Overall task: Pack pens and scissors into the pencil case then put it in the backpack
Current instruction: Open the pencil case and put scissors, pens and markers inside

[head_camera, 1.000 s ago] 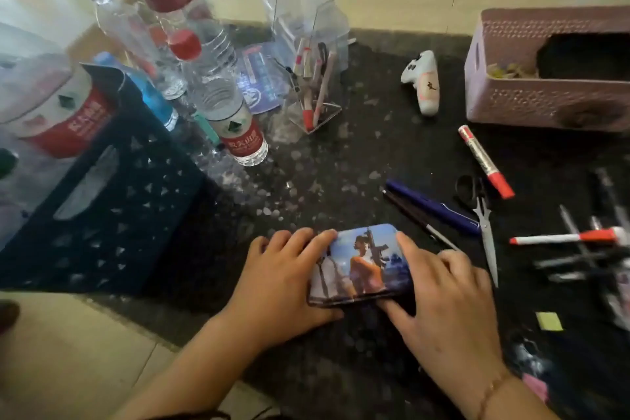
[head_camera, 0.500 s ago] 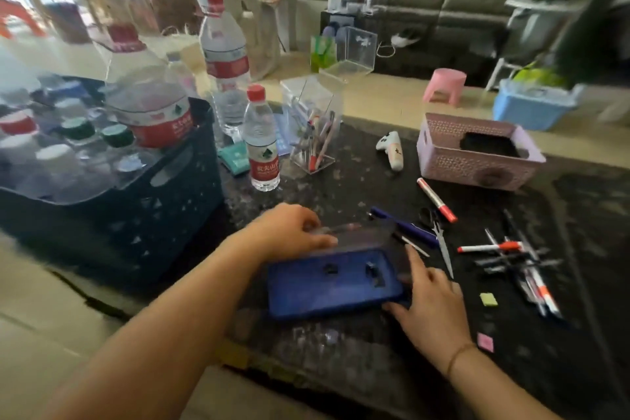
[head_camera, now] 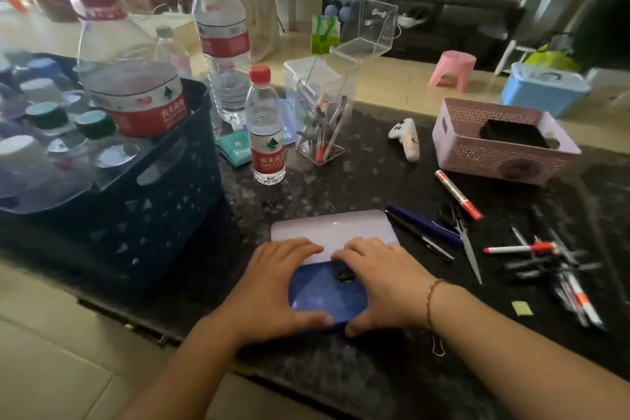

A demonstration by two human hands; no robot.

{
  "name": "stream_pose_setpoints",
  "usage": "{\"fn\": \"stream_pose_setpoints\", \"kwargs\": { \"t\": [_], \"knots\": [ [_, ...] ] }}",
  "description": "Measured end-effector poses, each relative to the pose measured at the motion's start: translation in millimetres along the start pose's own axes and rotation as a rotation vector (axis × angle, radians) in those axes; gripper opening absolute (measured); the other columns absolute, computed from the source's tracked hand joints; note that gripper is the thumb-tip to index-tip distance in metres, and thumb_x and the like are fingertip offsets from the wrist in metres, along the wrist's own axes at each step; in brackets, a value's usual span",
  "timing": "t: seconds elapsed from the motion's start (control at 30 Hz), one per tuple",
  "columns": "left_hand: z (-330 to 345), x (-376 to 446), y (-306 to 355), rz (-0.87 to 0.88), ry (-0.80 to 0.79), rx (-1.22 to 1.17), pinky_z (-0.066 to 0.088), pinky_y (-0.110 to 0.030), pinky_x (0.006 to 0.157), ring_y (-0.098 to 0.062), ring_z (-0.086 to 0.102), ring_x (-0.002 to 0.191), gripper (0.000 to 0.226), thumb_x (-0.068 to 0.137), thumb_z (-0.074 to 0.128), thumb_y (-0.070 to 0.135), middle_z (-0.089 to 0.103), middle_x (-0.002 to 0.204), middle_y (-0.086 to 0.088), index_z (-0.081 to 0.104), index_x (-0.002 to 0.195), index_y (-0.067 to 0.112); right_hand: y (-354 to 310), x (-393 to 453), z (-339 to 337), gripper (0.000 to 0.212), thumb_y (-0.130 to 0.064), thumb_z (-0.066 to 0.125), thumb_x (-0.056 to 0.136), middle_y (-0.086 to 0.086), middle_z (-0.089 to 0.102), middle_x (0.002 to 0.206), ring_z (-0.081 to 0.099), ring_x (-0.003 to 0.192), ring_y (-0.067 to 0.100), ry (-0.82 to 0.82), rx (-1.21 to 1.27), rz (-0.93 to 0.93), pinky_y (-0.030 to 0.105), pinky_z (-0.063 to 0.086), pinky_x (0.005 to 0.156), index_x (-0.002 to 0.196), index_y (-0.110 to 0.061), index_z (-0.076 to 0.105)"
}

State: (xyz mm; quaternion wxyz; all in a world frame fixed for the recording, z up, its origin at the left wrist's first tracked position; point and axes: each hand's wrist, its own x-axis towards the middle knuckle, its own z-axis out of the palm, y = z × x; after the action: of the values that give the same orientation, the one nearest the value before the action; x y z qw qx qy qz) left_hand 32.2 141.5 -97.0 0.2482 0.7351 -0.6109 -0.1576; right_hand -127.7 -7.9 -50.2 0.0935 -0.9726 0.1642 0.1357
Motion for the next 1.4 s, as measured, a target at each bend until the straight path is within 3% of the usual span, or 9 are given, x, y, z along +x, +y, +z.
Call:
{"fn": "stream_pose_setpoints", "kwargs": {
  "t": [0.17,0.4,0.53,0.67,0.9,1.03,1.13,1.2,1.4],
  "knots": [
    [9,-6,0,0.017,0.032,0.044,0.029,-0.034,0.113,0.001,0.036,0.120,0.099,0.057,0.068,0.078,0.039,0.126,0.026,0.034,0.142,0.039,-2,9,-3,0.093,-0.066,0.078,0.045,-0.008,0.040,0.116,0.040,0.106,0.014,0.010,-0.019,0.016,0.040,0.044,0.090,0.122,-0.030,0.039],
    [16,-12,3,0.015,0.128,0.007,0.041,-0.039,0.106,-0.004,0.043,0.119,0.100,0.056,0.071,0.075,0.042,0.136,0.015,0.036,0.140,0.035,-6,12,-9,0.092,-0.064,0.079,0.045,-0.006,0.038,0.112,0.038,0.103,0.014,0.014,-0.057,0.011,0.040,0.043,0.091,0.119,-0.029,0.037],
    [16,-16,1,0.011,0.145,-0.064,0.042,-0.040,0.106,-0.008,0.040,0.129,0.112,0.053,0.078,0.071,0.027,0.144,0.018,0.018,0.144,0.046,-5,3,-8,0.095,-0.067,0.075,0.047,-0.005,0.040,0.115,0.041,0.106,0.016,0.107,-0.078,-0.022,0.038,0.038,0.093,0.122,-0.029,0.031],
    [18,-19,-5,-0.014,0.176,-0.187,0.042,-0.037,0.105,-0.005,0.043,0.127,0.123,0.048,0.085,0.066,0.033,0.141,0.024,0.007,0.142,0.055,3,-21,-13,0.093,-0.066,0.072,0.052,-0.006,0.040,0.118,0.039,0.106,0.014,0.226,-0.031,-0.013,0.034,0.033,0.092,0.125,-0.030,0.028],
    [20,-18,-6,0.048,0.179,-0.103,0.037,-0.034,0.103,-0.005,0.046,0.117,0.116,0.052,0.078,0.072,0.037,0.130,0.035,0.011,0.145,0.052,107,-154,2,0.098,-0.065,0.078,0.047,-0.003,0.044,0.123,0.045,0.113,0.015,0.546,0.209,0.506,0.031,0.037,0.099,0.128,-0.021,0.045],
    [21,-18,-3,0.031,0.171,-0.088,0.038,-0.048,0.109,-0.015,0.046,0.121,0.110,0.054,0.075,0.072,0.043,0.127,0.025,0.015,0.143,0.051,166,-262,36,0.114,-0.080,0.067,0.036,0.001,0.046,0.129,0.046,0.119,0.022,0.423,0.331,0.929,0.039,0.038,0.104,0.135,-0.027,0.045],
    [20,-18,-2,0.011,0.156,-0.072,0.039,-0.052,0.108,-0.018,0.045,0.122,0.108,0.054,0.072,0.075,0.045,0.128,0.020,0.017,0.143,0.051,209,-319,85,0.107,-0.085,0.070,0.026,-0.014,0.052,0.117,0.053,0.112,0.019,0.316,0.406,1.001,0.007,0.030,0.095,0.123,-0.068,0.028],
    [20,-18,0,0.001,0.147,-0.061,0.039,-0.052,0.108,-0.018,0.045,0.123,0.106,0.055,0.072,0.074,0.046,0.128,0.018,0.019,0.144,0.049,214,-329,103,0.109,-0.083,0.074,0.025,-0.023,0.050,0.115,0.054,0.110,0.018,0.310,0.408,0.980,-0.003,0.025,0.088,0.118,-0.078,0.018],
    [19,-17,7,0.021,0.156,-0.020,0.036,-0.056,0.109,-0.013,0.046,0.120,0.097,0.060,0.069,0.067,0.048,0.129,0.014,0.023,0.143,0.046,183,-316,76,0.127,-0.099,0.046,0.027,-0.017,0.041,0.135,0.034,0.128,0.008,0.078,0.257,0.871,0.033,0.031,0.109,0.139,-0.043,0.025]
  ]
}}
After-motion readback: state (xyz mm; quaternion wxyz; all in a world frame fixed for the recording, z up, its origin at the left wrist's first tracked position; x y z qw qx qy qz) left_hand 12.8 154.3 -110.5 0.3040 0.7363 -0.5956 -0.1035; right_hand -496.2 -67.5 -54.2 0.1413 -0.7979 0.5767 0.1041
